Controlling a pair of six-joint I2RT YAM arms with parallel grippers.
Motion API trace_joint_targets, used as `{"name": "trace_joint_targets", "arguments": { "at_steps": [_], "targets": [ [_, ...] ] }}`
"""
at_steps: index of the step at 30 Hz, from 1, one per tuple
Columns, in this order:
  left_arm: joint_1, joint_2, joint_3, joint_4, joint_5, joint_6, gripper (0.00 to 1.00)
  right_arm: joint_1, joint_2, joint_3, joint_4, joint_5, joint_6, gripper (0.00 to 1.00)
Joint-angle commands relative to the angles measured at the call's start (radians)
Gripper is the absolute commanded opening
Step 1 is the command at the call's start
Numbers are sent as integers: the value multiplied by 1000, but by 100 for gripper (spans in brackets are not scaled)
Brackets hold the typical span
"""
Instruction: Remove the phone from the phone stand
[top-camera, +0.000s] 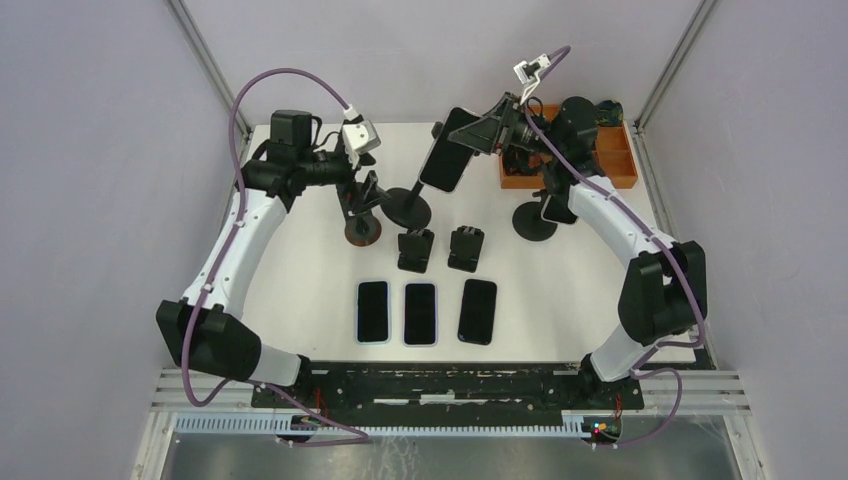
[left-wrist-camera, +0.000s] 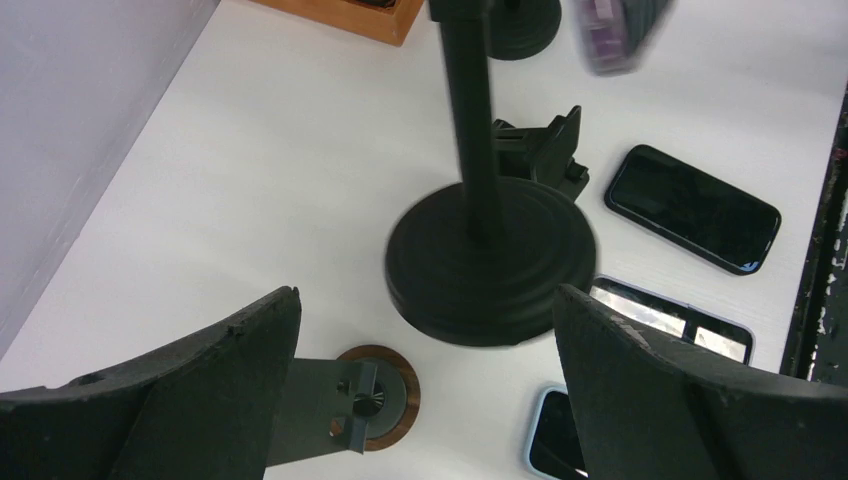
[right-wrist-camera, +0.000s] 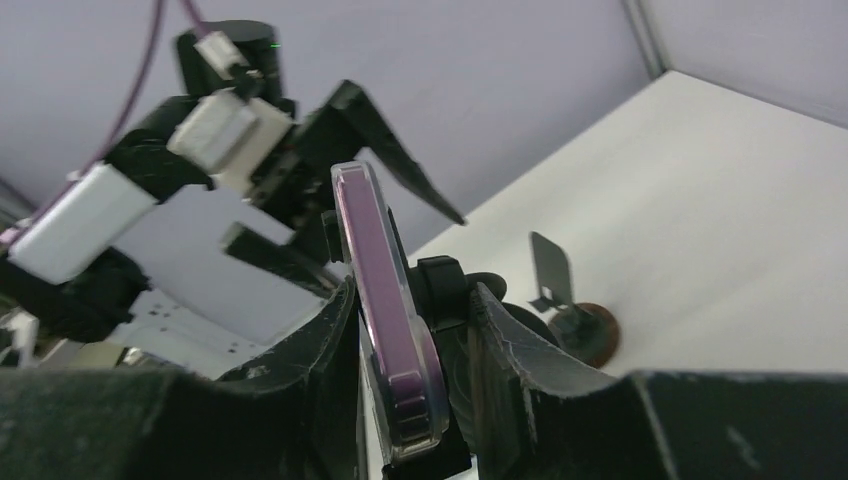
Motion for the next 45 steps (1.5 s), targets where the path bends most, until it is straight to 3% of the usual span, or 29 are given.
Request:
{"name": "trace_joint_targets", "arguments": {
  "at_steps": [1, 7, 13, 18, 26, 33, 42, 45],
  "targets": [
    [-3, 21, 47, 82, 89, -26, 100, 31, -96, -26, 336, -42, 259, 0],
    [-13, -11, 19, 82, 204, -51, 100, 119, -118, -22, 323, -14, 264, 0],
    [-33, -69, -25, -59, 352, 6, 100, 192, -128, 8, 292, 10, 257, 0],
    [-44, -119, -100, -68, 406, -15, 100, 245, -143, 27, 226, 35, 212, 0],
    [-62, -197, -204, 128, 384, -207, 99, 296, -175, -20, 346, 118, 290, 0],
    [-62, -199, -199, 147, 347, -221, 78, 336, -214, -103, 424, 196, 321, 0],
    [-69, -196, -186, 205, 346, -295, 54, 417, -316, -211, 345, 344, 147, 0],
    [-73, -194, -197, 205, 345, -298, 39, 442, -321, -220, 333, 379, 113, 0]
  ]
}}
